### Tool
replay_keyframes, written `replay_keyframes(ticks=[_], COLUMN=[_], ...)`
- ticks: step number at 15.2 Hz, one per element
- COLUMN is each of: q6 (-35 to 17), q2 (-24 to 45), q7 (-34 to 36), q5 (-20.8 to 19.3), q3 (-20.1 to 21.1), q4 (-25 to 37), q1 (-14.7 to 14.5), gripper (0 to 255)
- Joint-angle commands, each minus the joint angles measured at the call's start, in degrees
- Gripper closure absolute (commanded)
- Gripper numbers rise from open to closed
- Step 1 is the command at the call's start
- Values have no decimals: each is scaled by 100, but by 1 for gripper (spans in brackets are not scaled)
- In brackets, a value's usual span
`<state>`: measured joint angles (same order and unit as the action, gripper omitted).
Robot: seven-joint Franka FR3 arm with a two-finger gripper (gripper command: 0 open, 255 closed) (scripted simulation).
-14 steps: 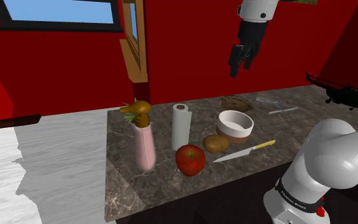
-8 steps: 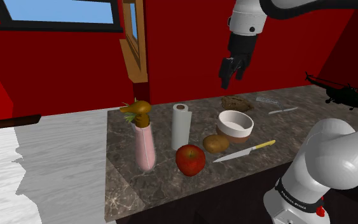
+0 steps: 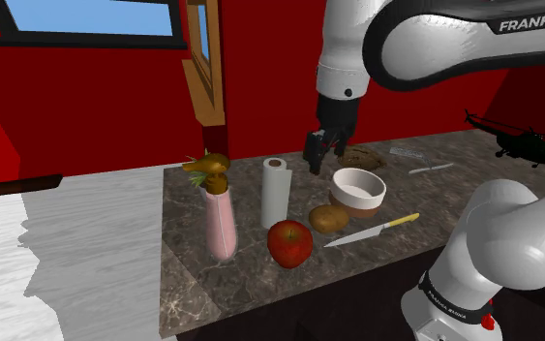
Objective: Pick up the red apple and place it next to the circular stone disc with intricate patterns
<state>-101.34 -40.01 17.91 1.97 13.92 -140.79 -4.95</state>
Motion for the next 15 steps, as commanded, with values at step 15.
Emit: replay_keyframes(ticks=[15], q6=[-1730], q2=[1454], q7=[1305], q5=[277], q3=[1313], q4=[-412], q1=[-237], gripper=[0])
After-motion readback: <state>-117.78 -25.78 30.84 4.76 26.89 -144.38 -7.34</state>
